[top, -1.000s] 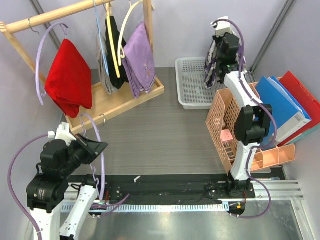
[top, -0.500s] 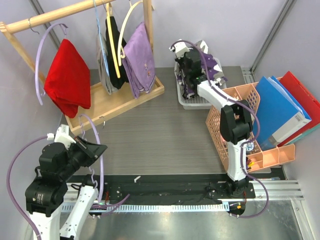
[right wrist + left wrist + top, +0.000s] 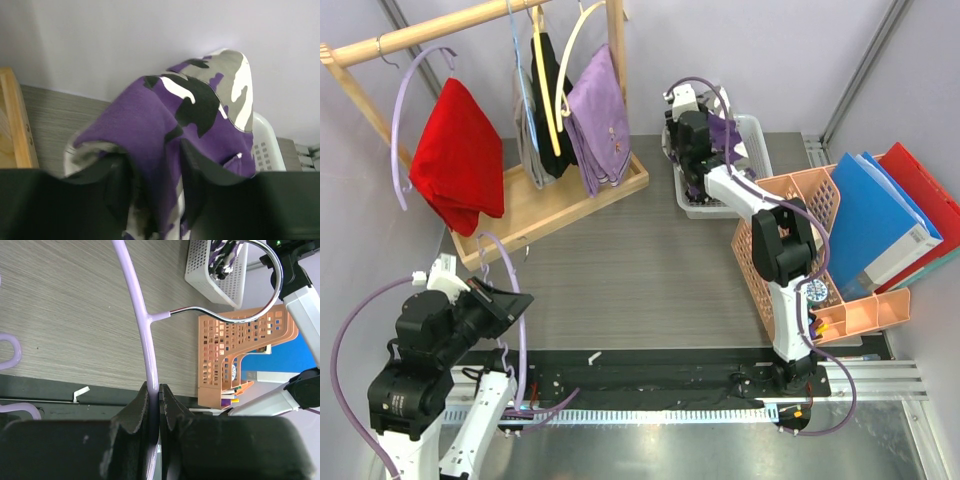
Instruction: Remove the trousers from the hanger
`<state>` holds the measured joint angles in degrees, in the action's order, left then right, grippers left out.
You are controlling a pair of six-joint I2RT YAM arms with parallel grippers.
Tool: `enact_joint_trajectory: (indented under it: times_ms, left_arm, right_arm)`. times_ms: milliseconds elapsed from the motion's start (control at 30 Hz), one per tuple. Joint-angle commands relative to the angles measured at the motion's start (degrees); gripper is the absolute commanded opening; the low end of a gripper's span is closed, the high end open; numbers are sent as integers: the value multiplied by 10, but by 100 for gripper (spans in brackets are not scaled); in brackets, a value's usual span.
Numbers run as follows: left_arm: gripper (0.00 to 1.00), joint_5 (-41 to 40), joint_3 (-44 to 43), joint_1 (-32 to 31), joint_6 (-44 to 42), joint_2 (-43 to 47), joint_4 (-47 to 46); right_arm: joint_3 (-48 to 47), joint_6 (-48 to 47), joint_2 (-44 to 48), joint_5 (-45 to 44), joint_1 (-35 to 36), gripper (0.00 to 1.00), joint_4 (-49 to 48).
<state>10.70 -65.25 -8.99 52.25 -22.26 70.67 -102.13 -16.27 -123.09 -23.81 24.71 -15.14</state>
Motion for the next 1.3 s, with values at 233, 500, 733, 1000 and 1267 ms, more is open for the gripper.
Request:
enact_joint_trajectory:
  times_ms: [233,500,733,1000,1267]
  left_arm:
    - [0,36,27,-1,36,27,-58]
    - [0,43,14,-1,45,20,-80]
    - [0,32,8,0,70,24,-99]
    - [0,-1,14,-1,80,24,-149]
    - [0,-52,26,-1,81,32,-175]
  right_arm:
    - [63,131,167,-66,4,100,209]
    - [78,202,287,-29,3,100,437]
    - [128,354,383,308,13,100,548]
    - [332,518,476,507,204,100,374]
    - [425,622,506,452,460,99,155]
